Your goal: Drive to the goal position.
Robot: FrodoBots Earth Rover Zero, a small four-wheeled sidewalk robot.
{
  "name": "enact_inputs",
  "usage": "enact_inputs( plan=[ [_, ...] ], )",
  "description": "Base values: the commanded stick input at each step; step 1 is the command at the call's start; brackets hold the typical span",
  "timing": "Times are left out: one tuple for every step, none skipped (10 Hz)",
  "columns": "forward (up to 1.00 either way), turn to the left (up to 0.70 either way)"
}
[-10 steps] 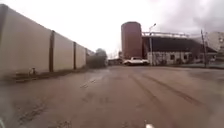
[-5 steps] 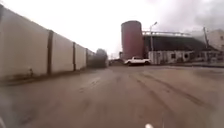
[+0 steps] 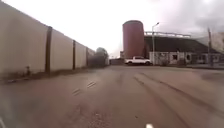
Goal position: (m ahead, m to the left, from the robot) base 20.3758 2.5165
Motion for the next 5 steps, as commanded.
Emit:
enact_inputs(
  plan=[
    [0.6, 0.0],
    [0.6, 0.0],
    [0.6, 0.0],
    [0.6, 0.0],
    [0.6, 0.0]
  ],
)
